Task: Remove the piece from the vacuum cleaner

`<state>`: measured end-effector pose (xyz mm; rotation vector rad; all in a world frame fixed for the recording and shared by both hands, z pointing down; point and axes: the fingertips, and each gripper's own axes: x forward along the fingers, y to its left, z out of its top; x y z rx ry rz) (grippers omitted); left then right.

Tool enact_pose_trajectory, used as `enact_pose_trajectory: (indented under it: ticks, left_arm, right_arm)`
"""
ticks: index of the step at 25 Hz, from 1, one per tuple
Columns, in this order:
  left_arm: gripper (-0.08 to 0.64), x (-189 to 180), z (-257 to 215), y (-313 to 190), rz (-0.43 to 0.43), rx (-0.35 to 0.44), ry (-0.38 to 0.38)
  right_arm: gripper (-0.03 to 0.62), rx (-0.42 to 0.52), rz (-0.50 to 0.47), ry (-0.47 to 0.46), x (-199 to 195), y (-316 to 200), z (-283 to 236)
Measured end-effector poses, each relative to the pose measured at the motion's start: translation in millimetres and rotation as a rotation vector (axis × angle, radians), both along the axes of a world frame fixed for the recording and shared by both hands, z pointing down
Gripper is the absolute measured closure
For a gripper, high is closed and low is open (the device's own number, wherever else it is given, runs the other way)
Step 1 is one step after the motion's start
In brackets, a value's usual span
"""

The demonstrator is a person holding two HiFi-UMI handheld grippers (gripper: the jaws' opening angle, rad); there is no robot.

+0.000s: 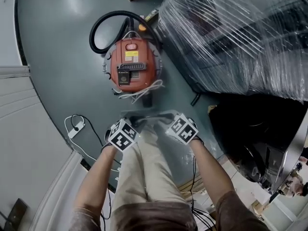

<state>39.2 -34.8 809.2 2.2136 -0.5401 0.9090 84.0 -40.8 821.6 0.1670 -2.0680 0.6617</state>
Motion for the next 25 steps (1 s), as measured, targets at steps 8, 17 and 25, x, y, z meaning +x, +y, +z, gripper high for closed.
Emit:
enact_pose_trajectory:
  ticks: [8,17,25]
  left_arm:
    - [0.514,-30,-134,-18,-0.001,0.078,-0.04]
    - [0.512,-59,-282,-17,0.012,0.159,-0.059]
    - [0.508,-78,-382,-2,-0.016,0.298,-0.048]
  right_arm:
    - [0.545,0.081,0.06,-0.064,-31,-19,-131]
    - [0.543,0.196,0.11,-0.098,-59,-19,-280]
    - [0.538,0.342,0.195,-0.116,-76,-1,-381]
